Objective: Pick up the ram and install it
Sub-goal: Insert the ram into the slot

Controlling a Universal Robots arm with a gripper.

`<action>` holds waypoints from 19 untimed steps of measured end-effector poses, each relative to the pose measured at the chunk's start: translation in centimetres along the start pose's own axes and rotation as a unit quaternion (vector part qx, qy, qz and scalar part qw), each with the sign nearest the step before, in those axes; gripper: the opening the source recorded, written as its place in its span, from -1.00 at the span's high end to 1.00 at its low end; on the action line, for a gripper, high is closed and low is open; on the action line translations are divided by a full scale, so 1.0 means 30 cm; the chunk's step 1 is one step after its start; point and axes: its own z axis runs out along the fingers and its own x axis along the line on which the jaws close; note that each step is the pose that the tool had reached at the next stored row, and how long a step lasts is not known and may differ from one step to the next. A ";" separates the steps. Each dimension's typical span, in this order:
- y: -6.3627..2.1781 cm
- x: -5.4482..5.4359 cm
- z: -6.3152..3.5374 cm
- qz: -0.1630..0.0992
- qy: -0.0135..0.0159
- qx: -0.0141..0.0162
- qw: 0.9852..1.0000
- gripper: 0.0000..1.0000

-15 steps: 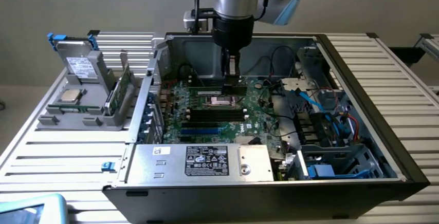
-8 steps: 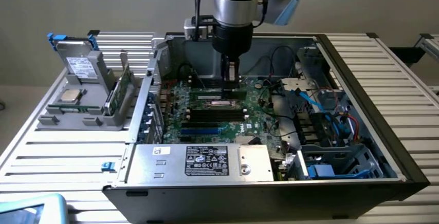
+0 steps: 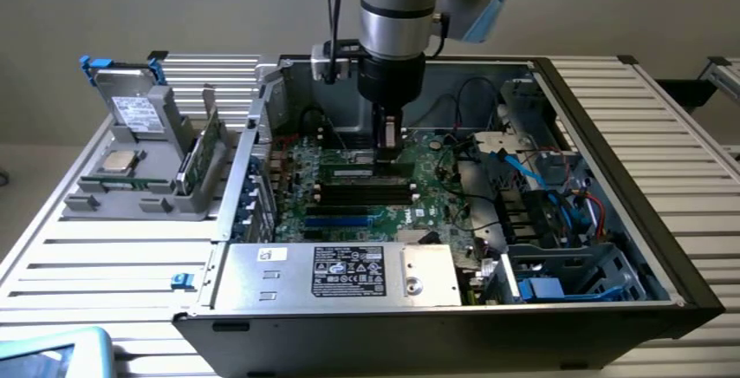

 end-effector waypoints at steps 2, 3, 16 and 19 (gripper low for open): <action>0.000 0.001 0.012 0.000 0.000 0.000 1.000 0.73; 0.000 0.001 0.019 0.000 0.000 0.000 1.000 0.73; -0.001 -0.001 0.053 0.000 0.006 0.001 1.000 0.73; -0.001 -0.004 0.058 0.000 0.017 0.001 1.000 0.73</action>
